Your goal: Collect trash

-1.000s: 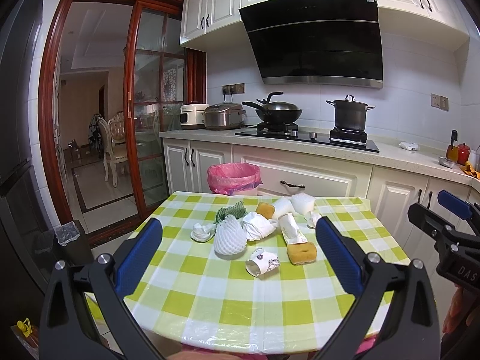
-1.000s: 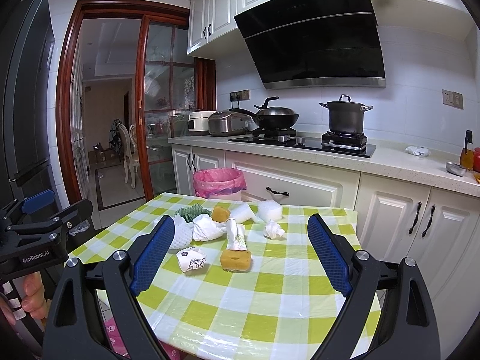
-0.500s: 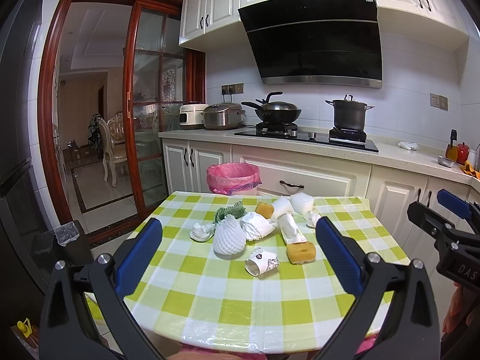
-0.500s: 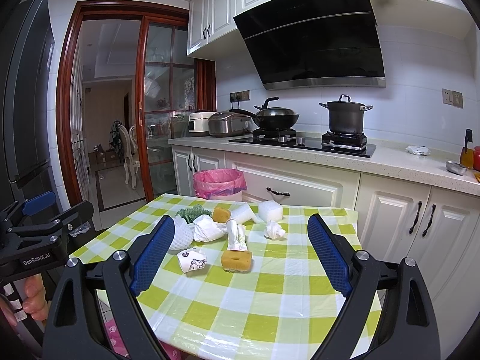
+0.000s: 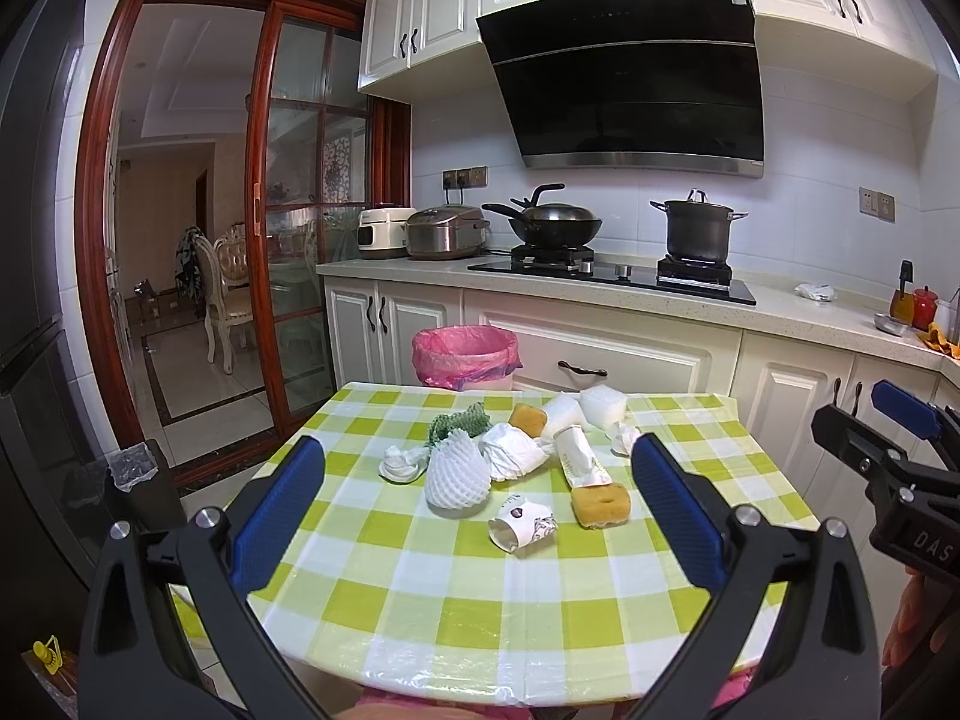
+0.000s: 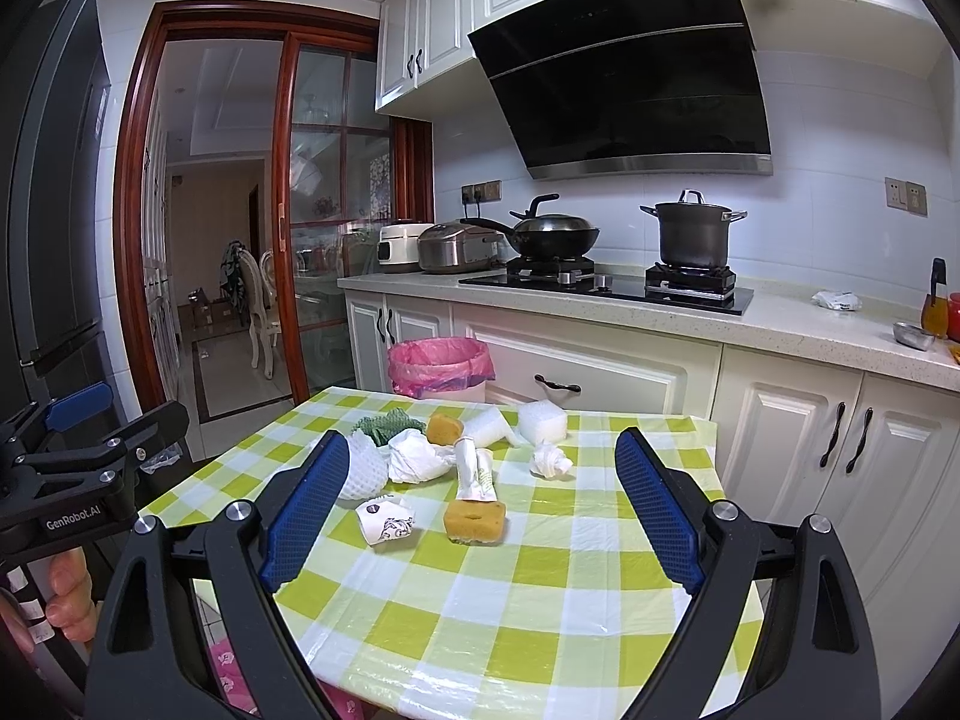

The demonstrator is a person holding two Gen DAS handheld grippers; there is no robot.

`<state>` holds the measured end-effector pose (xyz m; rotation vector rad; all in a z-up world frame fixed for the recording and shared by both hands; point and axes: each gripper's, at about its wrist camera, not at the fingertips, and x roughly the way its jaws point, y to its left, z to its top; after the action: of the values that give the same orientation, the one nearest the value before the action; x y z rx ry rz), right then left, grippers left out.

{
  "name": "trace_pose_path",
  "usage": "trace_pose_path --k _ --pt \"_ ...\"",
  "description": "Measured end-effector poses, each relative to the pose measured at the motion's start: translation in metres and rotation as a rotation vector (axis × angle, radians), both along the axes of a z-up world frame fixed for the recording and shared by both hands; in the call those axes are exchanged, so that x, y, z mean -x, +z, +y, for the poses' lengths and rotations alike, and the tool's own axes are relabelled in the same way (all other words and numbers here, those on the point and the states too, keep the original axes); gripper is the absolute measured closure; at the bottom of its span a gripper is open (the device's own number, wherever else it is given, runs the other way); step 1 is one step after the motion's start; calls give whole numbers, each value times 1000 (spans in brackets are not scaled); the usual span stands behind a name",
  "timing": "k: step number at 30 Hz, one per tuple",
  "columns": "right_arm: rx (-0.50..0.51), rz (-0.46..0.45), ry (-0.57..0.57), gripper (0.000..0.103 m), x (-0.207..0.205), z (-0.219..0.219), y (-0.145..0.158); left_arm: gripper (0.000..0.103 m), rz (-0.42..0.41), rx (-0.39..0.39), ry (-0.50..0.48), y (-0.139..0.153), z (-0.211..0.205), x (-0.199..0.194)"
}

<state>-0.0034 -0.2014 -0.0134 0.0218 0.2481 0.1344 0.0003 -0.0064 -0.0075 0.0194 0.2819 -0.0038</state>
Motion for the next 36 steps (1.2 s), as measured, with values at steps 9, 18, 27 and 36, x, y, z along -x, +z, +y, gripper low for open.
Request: trace_pose_path --k 9,18,27,36 --pt "-2 2 3 18 1 2 1 4 2 2 -2 0 1 0" --pt "-5 6 7 18 0 2 -1 4 5 9 -2 -6 -1 -1" --pt "-8 22 34 18 -29 0 -13 4 -22 -2 -11 -20 -3 -15" --pt "-2 149 19 18 -104 -1 -42 4 92 59 28 -45 25 -82"
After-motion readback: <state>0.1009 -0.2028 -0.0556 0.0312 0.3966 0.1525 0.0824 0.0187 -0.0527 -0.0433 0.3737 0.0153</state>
